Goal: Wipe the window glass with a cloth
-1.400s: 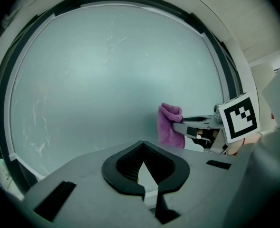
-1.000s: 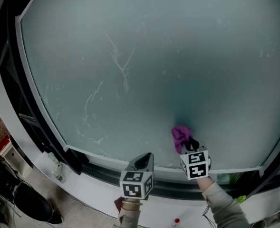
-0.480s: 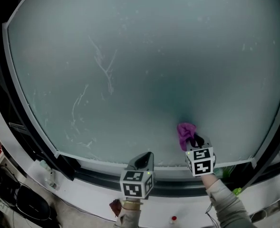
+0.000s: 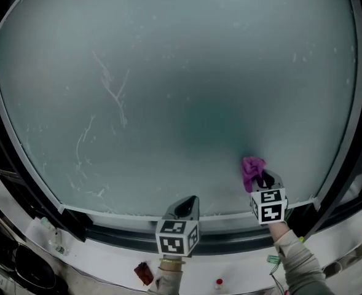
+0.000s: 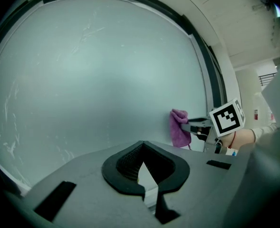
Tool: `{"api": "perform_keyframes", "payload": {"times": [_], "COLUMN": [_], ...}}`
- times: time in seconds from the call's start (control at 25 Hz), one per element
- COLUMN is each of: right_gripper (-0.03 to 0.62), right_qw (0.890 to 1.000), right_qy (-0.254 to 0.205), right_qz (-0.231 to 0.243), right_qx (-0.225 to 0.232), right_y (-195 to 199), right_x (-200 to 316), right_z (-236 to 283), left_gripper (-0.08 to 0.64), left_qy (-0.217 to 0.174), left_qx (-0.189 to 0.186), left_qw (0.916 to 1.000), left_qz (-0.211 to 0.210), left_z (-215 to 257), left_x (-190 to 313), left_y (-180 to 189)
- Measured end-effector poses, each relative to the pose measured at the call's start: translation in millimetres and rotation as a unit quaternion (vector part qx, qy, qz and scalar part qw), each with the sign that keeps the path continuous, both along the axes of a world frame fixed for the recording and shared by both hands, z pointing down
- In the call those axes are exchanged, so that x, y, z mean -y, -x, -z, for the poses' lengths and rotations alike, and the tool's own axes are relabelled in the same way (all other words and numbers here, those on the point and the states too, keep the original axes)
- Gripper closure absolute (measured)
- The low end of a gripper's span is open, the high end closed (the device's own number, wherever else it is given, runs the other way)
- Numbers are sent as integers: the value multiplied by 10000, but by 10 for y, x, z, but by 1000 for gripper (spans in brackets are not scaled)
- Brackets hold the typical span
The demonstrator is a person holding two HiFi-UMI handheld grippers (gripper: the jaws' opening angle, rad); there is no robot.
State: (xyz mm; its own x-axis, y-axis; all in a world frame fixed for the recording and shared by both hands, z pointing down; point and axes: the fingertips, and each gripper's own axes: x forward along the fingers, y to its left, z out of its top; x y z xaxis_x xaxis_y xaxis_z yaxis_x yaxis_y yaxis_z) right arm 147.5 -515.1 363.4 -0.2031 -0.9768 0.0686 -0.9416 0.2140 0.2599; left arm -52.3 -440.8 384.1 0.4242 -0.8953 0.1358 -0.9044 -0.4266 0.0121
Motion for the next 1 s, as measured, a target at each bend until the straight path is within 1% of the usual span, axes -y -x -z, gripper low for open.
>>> {"api": "perform_keyframes", "payload": {"times": [0.28, 0.64, 0.8, 1.0], "right_gripper": [528, 528, 528, 528], "right_qw": [9985, 9934, 9920, 9932], "right_qy": [-5, 53, 114, 75], "right_qz": [-545, -1149, -1252, -1149], "right_qx": [-22, 45, 74, 150], "right_y": [-566, -1207, -1340, -1298], "right_x": [-33, -101, -104, -161], "right_z": [-20, -52, -99, -60], "left_gripper": [555, 555, 555, 555], "left_qy": [-12, -7, -1, -17], "left_qx": [19, 27, 28, 9], "left_qw": [9995, 9979, 9975, 9978], "left_qz": [-328, -648, -712, -670], "left_z": [3, -5, -10, 1], "left_x": [61, 138, 158, 149], "left_y": [-286, -635, -724, -717]}}
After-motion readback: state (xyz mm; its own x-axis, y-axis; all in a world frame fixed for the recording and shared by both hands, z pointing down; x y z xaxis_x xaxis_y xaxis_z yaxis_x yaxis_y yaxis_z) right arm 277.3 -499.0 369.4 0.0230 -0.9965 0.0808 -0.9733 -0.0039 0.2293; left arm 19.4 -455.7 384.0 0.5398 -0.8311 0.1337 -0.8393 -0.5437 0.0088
